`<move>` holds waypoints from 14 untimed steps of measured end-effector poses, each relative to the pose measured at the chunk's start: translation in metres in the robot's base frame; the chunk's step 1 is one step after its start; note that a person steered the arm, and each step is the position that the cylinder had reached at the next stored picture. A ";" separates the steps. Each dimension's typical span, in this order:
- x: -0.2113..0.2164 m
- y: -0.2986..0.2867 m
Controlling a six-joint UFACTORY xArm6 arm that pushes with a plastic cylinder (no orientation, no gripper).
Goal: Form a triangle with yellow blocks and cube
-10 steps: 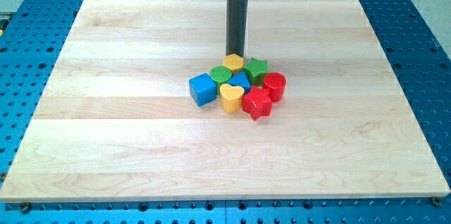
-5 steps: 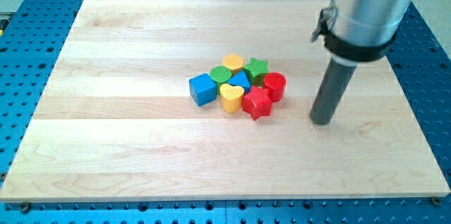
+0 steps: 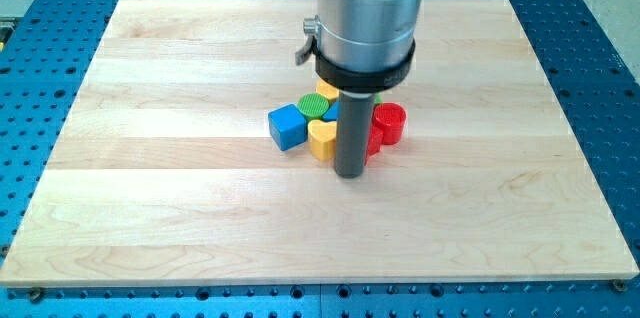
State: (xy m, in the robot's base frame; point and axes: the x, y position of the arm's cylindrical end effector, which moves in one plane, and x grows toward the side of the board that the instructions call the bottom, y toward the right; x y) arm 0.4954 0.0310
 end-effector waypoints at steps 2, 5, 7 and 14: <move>-0.071 -0.071; -0.108 -0.091; -0.163 -0.137; -0.049 0.033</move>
